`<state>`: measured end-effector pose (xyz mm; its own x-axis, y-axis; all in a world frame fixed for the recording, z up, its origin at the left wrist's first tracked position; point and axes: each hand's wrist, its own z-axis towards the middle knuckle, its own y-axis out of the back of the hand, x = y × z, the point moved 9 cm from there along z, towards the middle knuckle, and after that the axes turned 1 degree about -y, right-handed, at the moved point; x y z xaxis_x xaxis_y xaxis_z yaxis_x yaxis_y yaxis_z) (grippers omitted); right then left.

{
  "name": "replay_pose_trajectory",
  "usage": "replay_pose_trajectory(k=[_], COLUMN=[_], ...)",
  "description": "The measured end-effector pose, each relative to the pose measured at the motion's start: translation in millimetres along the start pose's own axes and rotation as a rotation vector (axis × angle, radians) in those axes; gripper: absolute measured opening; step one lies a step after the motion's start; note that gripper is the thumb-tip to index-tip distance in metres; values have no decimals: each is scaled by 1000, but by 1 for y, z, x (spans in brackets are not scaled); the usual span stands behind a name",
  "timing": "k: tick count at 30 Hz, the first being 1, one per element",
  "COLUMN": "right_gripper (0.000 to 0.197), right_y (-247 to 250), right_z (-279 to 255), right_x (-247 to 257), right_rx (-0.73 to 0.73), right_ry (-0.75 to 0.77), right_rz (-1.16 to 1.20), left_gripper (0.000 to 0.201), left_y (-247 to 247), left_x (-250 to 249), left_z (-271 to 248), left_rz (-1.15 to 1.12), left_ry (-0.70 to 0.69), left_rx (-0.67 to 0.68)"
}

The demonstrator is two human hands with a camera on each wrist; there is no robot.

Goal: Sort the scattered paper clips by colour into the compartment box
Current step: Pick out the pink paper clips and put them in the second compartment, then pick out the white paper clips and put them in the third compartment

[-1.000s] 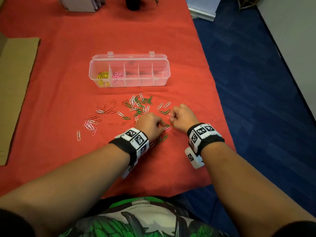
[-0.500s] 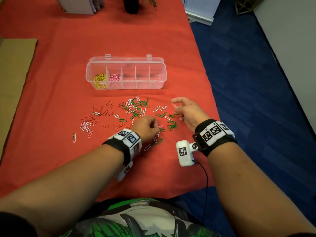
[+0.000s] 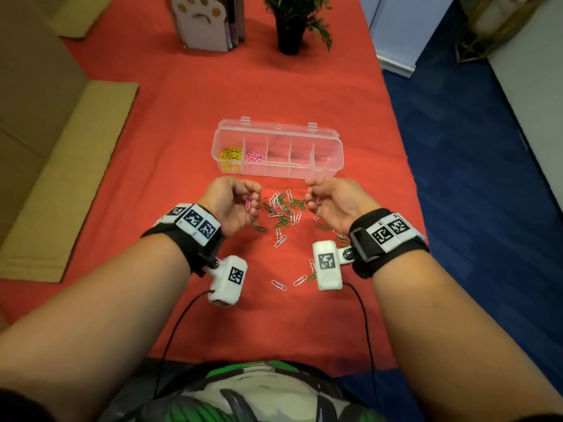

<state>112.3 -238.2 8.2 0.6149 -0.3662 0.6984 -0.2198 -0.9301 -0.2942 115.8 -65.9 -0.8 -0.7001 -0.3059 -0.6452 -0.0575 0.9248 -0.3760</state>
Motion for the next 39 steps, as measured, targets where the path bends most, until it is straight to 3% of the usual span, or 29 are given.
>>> replay_pose_trajectory(k=[5,8,13,19,24,28,31,35,39], right_gripper=[41,42,39,36,33,61,57,36,24], right_y=[-17,-22,-17,-38,-100,-127,-120,-96,-57], right_z=[14,19,28,42,54,58,52,39,20], right_x=[12,27,36,48,69,63,74,68,33], right_rx=[-66,-117,-171,-184,-135,-78,-162,-197,-162], right_ry=[28,114,176,261,401,358,422,496,395], right_rz=[-242,-364,-519,-642,-831,-1212,-1241,-1213,-1234], left_gripper=[23,6,20,21,27,29,17,20,29], left_y=[4,-11,-8,12,49,83,97,101,96], left_x=[-44,-72,-91,-98,-83,-54,-30,3,26], left_z=[16,19,34,37,27,13,6,0,-3], left_rz=[-29,-12,-12,41,355,522,617,635,726], left_ry=[-2,-35,-104,-207,-285,-300,-298,-256,-206], left_rx=[-65,-47,-191,-217,-287,-372,-377,-351,-304])
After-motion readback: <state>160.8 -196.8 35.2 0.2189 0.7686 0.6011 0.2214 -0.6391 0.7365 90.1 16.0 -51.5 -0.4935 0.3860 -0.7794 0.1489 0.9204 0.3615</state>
